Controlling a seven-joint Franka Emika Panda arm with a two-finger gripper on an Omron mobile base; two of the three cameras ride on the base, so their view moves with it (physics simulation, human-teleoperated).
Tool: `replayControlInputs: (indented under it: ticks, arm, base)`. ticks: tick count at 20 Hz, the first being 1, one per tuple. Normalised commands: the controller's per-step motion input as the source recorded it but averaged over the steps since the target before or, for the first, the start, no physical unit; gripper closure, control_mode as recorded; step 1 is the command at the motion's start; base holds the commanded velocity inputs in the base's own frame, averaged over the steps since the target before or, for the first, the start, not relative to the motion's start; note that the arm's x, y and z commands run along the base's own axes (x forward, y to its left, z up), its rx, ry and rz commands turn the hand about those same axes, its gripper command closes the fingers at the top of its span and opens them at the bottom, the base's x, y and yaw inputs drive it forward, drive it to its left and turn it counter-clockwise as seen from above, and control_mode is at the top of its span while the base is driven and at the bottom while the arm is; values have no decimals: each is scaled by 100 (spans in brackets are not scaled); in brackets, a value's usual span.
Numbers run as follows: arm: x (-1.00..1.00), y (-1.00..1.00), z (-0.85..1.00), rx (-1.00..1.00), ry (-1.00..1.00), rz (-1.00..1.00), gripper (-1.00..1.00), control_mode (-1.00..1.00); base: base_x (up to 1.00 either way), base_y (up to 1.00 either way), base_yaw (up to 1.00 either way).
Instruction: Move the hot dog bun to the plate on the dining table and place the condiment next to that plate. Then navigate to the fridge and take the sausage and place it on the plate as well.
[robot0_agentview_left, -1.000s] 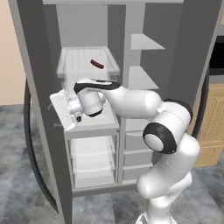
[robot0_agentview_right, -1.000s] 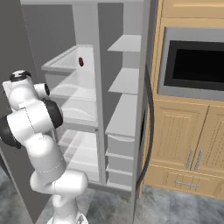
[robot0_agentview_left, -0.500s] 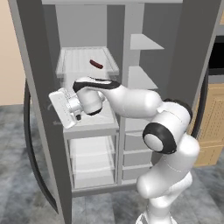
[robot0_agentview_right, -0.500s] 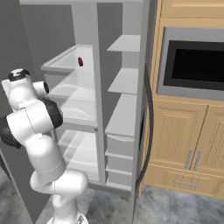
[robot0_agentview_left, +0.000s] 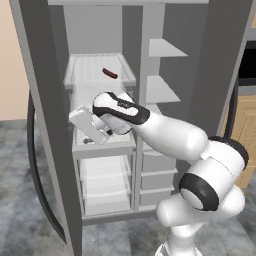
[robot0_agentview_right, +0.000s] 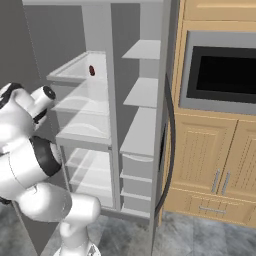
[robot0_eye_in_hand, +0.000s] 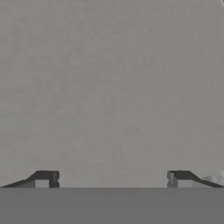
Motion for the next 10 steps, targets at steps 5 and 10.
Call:
replayControlInputs:
  ticks: [5, 10]
  arm:
    - [-19, -83, 0, -33, -26, -8, -100, -100]
    - [-10, -96, 0, -28, -20, -6, -100, -100]
  base:
    - [0, 0, 0]
    - [0, 0, 0]
